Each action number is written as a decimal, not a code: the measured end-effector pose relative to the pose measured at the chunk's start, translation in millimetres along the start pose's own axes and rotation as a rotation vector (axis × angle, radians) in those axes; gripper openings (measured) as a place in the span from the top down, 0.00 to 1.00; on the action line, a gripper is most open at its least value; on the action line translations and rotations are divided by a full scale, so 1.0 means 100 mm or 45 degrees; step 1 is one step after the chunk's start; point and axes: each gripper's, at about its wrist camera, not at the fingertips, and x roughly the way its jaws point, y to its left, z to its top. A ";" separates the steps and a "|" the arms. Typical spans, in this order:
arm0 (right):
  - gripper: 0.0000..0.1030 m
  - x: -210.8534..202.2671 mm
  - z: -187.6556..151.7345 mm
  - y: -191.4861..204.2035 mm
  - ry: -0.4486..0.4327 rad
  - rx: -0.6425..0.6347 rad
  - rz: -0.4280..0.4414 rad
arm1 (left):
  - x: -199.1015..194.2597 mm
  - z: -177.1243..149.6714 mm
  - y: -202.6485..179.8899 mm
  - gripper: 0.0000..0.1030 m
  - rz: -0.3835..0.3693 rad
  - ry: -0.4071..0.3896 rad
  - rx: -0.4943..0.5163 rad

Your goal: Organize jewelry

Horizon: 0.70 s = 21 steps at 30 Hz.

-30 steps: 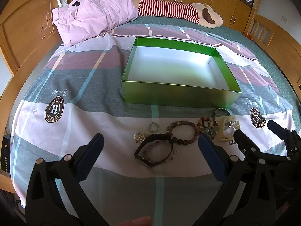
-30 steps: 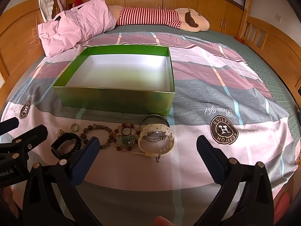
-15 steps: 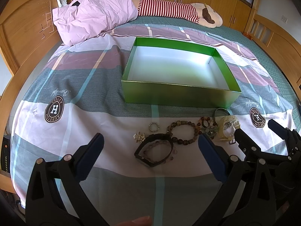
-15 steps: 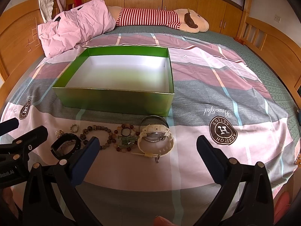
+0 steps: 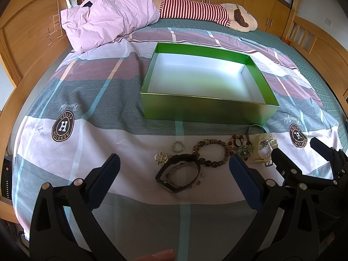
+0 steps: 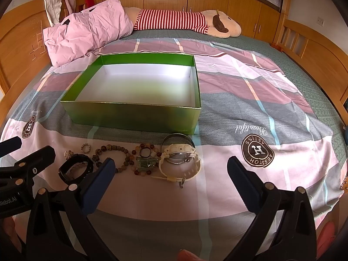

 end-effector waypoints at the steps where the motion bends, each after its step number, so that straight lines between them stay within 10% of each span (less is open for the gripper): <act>1: 0.01 0.00 0.00 0.00 0.000 0.000 0.001 | 0.00 0.00 0.00 0.02 0.000 0.000 0.000; 21: 0.01 0.00 0.00 -0.01 -0.001 0.001 0.000 | 0.07 -0.08 0.01 0.02 -0.001 0.002 0.000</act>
